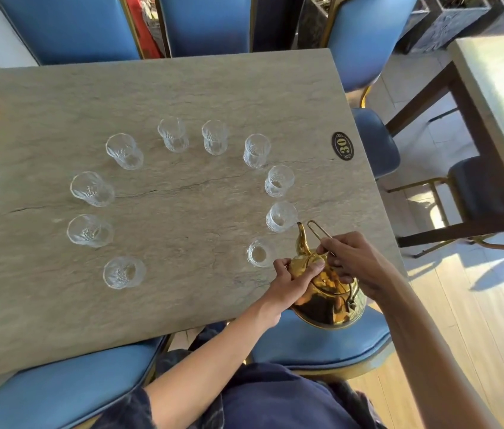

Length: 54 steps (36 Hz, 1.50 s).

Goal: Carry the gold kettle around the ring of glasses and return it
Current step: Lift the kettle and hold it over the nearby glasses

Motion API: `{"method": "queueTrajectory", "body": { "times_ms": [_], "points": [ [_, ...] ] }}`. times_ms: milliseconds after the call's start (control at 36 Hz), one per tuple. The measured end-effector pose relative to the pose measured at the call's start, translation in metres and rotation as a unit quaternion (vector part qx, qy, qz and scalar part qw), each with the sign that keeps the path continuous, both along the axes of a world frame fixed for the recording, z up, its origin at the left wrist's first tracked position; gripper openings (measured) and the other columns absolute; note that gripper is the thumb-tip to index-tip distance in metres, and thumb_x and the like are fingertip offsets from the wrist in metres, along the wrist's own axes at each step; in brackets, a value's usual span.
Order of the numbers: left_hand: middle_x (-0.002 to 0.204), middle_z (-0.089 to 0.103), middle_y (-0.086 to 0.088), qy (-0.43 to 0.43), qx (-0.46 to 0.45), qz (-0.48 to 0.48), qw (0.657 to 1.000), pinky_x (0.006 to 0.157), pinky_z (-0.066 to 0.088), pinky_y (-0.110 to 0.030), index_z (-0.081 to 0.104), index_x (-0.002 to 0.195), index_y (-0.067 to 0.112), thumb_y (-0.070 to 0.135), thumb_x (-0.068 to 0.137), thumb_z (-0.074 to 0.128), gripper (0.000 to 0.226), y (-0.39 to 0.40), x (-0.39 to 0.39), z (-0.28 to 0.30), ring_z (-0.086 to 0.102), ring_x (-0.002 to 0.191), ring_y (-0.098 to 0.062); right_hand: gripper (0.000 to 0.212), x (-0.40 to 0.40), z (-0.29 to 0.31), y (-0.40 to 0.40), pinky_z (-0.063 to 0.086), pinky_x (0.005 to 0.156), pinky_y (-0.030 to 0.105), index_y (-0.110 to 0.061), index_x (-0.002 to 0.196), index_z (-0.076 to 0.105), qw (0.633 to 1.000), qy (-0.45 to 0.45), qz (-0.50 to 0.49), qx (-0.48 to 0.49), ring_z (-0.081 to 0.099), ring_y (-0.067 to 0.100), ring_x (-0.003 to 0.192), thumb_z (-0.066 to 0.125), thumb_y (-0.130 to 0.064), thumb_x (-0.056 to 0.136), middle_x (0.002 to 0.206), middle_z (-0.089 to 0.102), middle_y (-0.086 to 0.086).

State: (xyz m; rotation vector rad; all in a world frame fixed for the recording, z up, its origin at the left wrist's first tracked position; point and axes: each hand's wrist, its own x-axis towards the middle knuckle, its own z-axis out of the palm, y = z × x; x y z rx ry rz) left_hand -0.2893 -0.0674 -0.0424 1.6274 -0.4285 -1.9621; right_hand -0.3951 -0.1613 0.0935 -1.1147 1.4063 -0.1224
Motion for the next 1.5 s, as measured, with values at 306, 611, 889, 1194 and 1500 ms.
{"method": "queueTrajectory", "body": {
  "times_ms": [306,611,889,1194,1500],
  "points": [
    [0.104,0.063,0.0,0.003,-0.008,0.014,1.0,0.08,0.049,-0.031,0.033,0.12,0.035,0.089,0.064,0.077,0.089,0.001,-0.005,0.0,0.058,0.079,-0.01,0.03,-0.003,0.001,0.0,0.024,0.037,0.022,0.008,0.088,0.066,1.0,0.012,-0.001,-0.002,0.032,0.011,0.041,0.053,-0.017,0.101,0.051,0.036,-0.002],
    [0.12,0.066,-0.003,-0.003,-0.013,0.015,1.0,0.091,0.054,-0.034,0.033,0.124,0.034,0.091,0.064,0.074,0.092,0.002,-0.006,0.003,0.065,0.102,-0.016,0.034,-0.002,0.004,0.001,0.025,0.037,0.022,0.011,0.092,0.065,1.0,0.017,0.007,-0.004,0.033,0.013,0.044,0.052,-0.019,0.102,0.054,0.037,0.0],
    [0.127,0.068,-0.005,-0.004,-0.012,0.016,1.0,0.098,0.058,-0.038,0.032,0.127,0.034,0.088,0.066,0.074,0.092,0.005,-0.004,0.007,0.067,0.113,-0.018,0.036,0.001,0.006,0.003,0.025,0.038,0.023,0.014,0.093,0.064,1.0,0.025,0.008,-0.002,0.032,0.012,0.044,0.052,-0.019,0.102,0.053,0.037,0.0],
    [0.125,0.067,-0.002,-0.006,-0.01,0.003,1.0,0.101,0.056,-0.037,0.031,0.13,0.032,0.083,0.078,0.072,0.084,0.003,-0.002,0.013,0.067,0.115,-0.016,0.035,0.002,0.012,0.004,0.024,0.04,0.024,0.015,0.093,0.064,1.0,0.025,-0.001,-0.002,0.032,0.013,0.045,0.052,-0.017,0.102,0.053,0.037,0.001],
    [0.125,0.067,-0.002,-0.008,-0.011,0.0,1.0,0.105,0.056,-0.039,0.032,0.13,0.032,0.084,0.076,0.072,0.086,0.002,-0.005,0.014,0.067,0.115,-0.016,0.031,0.001,0.014,0.004,0.025,0.038,0.022,0.006,0.086,0.066,1.0,0.023,-0.001,-0.008,0.034,0.012,0.042,0.052,-0.018,0.102,0.052,0.038,0.001]
  ]
}}
